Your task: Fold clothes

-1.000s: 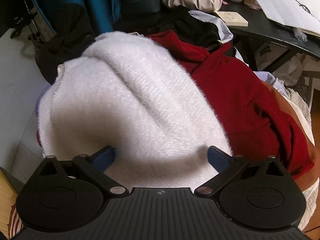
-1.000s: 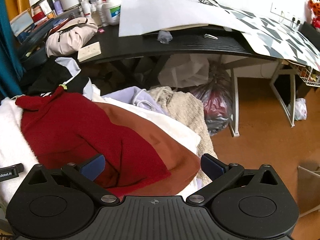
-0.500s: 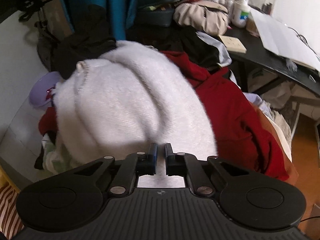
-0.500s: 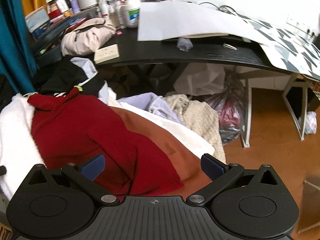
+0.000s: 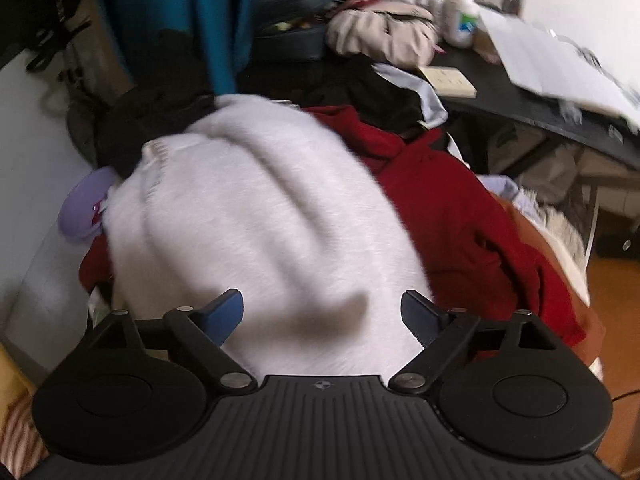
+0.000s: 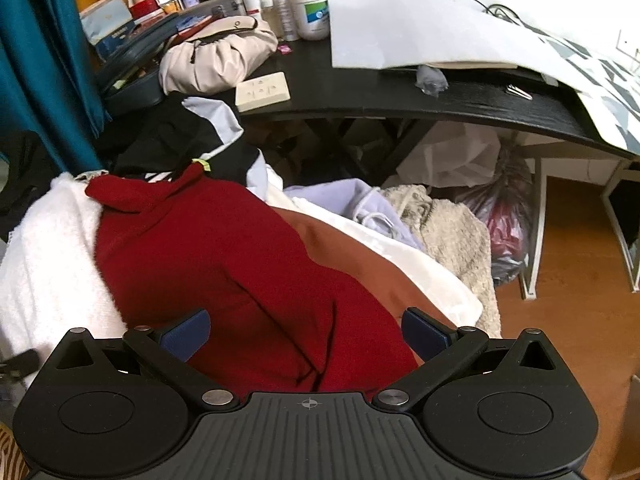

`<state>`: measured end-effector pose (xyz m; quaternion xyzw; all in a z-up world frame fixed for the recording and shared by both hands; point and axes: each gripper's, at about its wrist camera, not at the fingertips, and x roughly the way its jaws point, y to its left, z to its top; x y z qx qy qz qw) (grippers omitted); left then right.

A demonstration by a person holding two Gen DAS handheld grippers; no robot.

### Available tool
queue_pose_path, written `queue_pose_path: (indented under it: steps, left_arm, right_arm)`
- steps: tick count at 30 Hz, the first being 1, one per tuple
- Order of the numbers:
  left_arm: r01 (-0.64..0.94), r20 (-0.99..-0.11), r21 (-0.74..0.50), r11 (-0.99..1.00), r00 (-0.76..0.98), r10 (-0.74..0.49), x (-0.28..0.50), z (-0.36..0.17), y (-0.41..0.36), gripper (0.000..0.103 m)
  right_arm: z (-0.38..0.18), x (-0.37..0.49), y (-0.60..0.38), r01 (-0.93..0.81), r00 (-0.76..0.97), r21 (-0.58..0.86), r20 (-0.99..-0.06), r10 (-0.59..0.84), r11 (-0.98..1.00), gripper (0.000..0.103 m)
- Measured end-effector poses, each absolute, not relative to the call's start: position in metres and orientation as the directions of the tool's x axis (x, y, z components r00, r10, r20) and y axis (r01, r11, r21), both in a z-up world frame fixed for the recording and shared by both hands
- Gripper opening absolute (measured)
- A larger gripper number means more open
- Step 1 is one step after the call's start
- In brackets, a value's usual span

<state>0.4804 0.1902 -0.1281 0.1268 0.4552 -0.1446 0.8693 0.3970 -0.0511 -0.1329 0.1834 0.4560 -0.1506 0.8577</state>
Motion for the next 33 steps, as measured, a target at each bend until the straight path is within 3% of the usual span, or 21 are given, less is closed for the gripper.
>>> queue_pose_path:
  steps: [6, 12, 14, 15, 16, 20, 21, 23, 24, 26, 33]
  left_arm:
    - [0.424, -0.813, 0.192, 0.885, 0.573, -0.098, 0.501, -0.148, 0.138, 0.096]
    - [0.381, -0.798, 0.303, 0.873, 0.603, 0.014, 0.519, -0.167, 0.118, 0.096]
    - [0.370, -0.790, 0.290, 0.882, 0.613, 0.003, 0.518, -0.164, 0.123, 0.086]
    - [0.357, -0.783, 0.281, 0.891, 0.622, -0.002, 0.517, -0.161, 0.128, 0.070]
    - [0.348, -0.780, 0.273, 0.897, 0.625, -0.005, 0.518, -0.159, 0.133, 0.061]
    - [0.353, -0.797, 0.170, 0.920, 0.599, -0.083, 0.519, -0.146, 0.157, 0.052]
    - [0.354, -0.799, 0.143, 0.924, 0.592, -0.103, 0.519, -0.143, 0.163, 0.053]
    - [0.351, -0.808, 0.095, 0.931, 0.574, -0.135, 0.518, -0.137, 0.176, 0.066]
    - [0.344, -0.804, 0.082, 0.935, 0.577, -0.142, 0.517, -0.133, 0.183, 0.080]
    - [0.323, -0.786, 0.071, 0.944, 0.600, -0.146, 0.514, -0.125, 0.197, 0.090]
    - [0.160, -0.759, -0.017, 0.987, 0.640, -0.117, 0.534, -0.105, 0.272, 0.094]
  right_arm:
    - [-0.131, 0.376, -0.071, 0.464, 0.527, 0.147, -0.839, -0.138, 0.874, 0.102]
    - [-0.143, 0.349, -0.105, 0.569, 0.476, 0.147, -0.861, -0.178, 0.809, 0.102]
    - [-0.147, 0.341, -0.112, 0.590, 0.465, 0.144, -0.865, -0.188, 0.795, 0.102]
    - [-0.150, 0.340, -0.114, 0.595, 0.462, 0.144, -0.867, -0.189, 0.791, 0.102]
    - [-0.152, 0.338, -0.115, 0.600, 0.458, 0.144, -0.868, -0.190, 0.787, 0.102]
    - [-0.158, 0.342, -0.115, 0.598, 0.451, 0.148, -0.875, -0.178, 0.787, 0.102]
    - [-0.157, 0.347, -0.113, 0.591, 0.452, 0.150, -0.875, -0.172, 0.793, 0.102]
    - [-0.155, 0.356, -0.106, 0.565, 0.464, 0.154, -0.871, -0.159, 0.810, 0.102]
    - [-0.152, 0.362, -0.101, 0.548, 0.471, 0.153, -0.869, -0.152, 0.822, 0.102]
    - [-0.149, 0.372, -0.092, 0.514, 0.483, 0.152, -0.864, -0.139, 0.844, 0.102]
    - [-0.134, 0.415, -0.053, 0.403, 0.508, 0.134, -0.855, -0.099, 0.905, 0.102]
